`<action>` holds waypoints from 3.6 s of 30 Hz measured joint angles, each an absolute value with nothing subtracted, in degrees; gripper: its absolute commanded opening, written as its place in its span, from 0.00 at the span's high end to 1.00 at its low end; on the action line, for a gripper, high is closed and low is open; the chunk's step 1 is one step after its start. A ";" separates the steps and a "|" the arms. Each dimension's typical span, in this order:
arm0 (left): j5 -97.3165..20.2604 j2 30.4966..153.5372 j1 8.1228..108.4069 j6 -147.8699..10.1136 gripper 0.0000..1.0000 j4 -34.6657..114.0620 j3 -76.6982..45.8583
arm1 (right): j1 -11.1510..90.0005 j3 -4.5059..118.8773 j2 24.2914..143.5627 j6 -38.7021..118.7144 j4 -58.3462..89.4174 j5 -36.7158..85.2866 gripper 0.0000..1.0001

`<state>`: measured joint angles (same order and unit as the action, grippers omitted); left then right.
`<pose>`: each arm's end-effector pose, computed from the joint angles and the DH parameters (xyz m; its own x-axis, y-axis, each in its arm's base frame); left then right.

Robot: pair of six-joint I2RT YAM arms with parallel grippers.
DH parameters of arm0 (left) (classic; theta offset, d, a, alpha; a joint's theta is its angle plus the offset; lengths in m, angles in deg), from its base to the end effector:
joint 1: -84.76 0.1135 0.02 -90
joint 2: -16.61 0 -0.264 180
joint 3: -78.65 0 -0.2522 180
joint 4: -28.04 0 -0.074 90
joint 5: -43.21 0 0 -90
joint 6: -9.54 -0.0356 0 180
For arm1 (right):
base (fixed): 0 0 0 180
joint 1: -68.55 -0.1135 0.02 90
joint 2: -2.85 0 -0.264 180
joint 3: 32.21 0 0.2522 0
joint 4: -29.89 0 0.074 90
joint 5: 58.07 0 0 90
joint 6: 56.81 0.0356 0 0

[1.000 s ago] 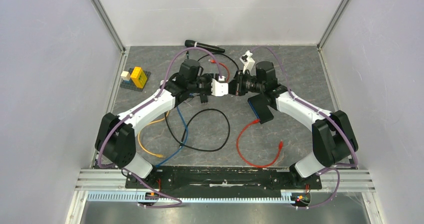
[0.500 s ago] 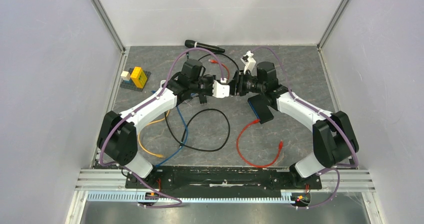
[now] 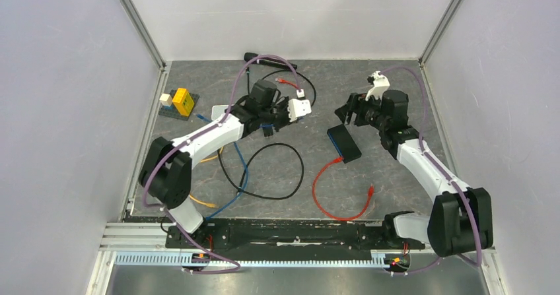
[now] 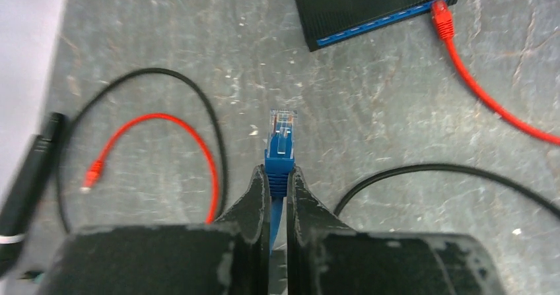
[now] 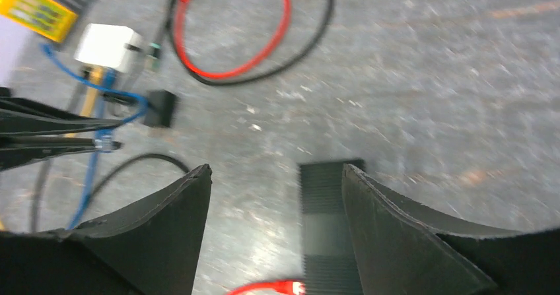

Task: Insert the plug into the switch port
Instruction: Insert the connector into the switch port.

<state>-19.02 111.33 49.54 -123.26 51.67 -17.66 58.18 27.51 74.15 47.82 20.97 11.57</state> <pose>0.2976 -0.2304 0.2684 0.2185 0.5816 -0.7836 0.9198 0.1454 0.3644 0.2761 0.0631 0.2753 -0.4569 0.1571 -0.8755 -0.3864 0.8515 0.3545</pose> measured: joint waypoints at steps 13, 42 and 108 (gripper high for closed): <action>-24.86 126.32 45.83 -99.13 0.98 57.72 -8.92 | 65.00 25.47 86.18 38.71 12.86 13.29 0.28; -34.89 136.29 35.68 -85.17 0.98 59.45 -4.08 | 67.67 20.47 94.94 41.75 22.87 4.55 0.44; -37.73 148.16 30.26 -79.57 0.98 78.14 17.97 | 70.22 14.81 90.98 43.04 24.21 -0.32 0.48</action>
<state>-37.73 148.16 30.26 -79.57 78.14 17.97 70.22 14.81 90.98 43.04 24.21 -0.32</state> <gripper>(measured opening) 0.066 0.527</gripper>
